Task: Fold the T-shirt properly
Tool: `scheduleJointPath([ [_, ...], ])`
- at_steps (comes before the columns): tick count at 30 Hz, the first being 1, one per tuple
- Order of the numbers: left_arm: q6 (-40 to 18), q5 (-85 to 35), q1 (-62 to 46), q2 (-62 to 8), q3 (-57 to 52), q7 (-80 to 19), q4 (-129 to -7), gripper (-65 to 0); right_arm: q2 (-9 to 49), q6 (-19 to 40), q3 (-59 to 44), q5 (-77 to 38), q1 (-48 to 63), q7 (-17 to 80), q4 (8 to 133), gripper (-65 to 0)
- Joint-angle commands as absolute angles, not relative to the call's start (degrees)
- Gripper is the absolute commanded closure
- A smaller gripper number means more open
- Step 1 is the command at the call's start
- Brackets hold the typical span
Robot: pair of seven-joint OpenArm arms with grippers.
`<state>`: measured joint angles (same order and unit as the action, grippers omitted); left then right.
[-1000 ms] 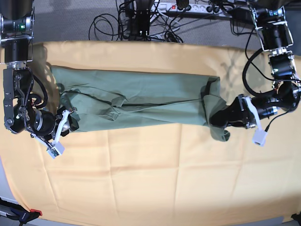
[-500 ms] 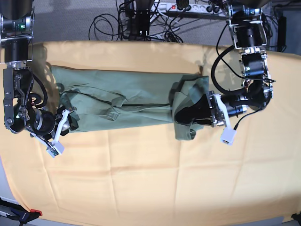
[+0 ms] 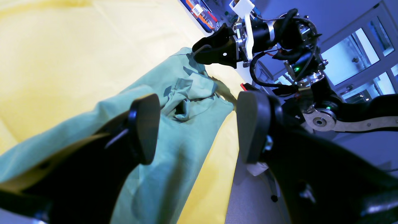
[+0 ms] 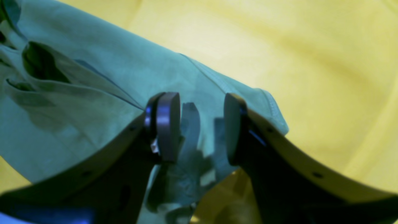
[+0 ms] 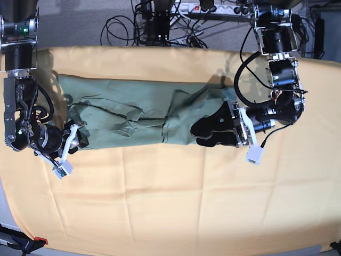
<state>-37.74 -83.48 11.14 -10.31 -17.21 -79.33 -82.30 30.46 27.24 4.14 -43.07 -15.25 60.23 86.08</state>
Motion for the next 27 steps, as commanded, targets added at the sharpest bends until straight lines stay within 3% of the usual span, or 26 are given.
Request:
scheduleJointPath([
  [1, -37.71, -85.00, 12.25, -10.46, -17.26, -78.43, -83.13, -40.5, 31.44, 27.44, 3.66, -43.48, -16.69, 59.11, 86.78, -26.2],
  [5, -40.00, -85.00, 12.25, -10.48, -17.28, -77.95, -83.13, -37.6, 31.44, 27.46, 3.66, -43.46, -16.69, 59.11, 86.78, -26.2],
  [6, -40.00, -85.00, 12.25, -10.48, -17.28, -77.78, -83.13, -31.3, 31.44, 27.46, 3.66, -43.48, -16.71, 59.11, 86.78, -26.2],
  [8, -40.00, -85.00, 12.27, -10.48, -17.32, -77.54, -83.13, -8.4, 31.44, 27.42, 3.66, -43.48, -16.75, 58.65, 86.78, -26.2],
  [9, -40.00, -85.00, 12.25, -10.48, -17.32, -77.54, -83.13, 0.0, 31.44, 27.35, 3.66, -43.48, -16.86, 58.06, 86.78, -26.3],
  [19, -40.00, -67.18, 12.25, -10.48, -17.26, -70.08, -83.13, 0.0, 31.48, 26.09, 2.35, -42.50, -21.41, 55.90, 86.78, -26.4],
  [27, -40.00, -58.43, 12.23, -11.73, -17.26, -67.83, -83.13, 0.0, 33.43, 21.67, -10.55, -41.52, -24.03, 57.60, 86.43, -26.4],
])
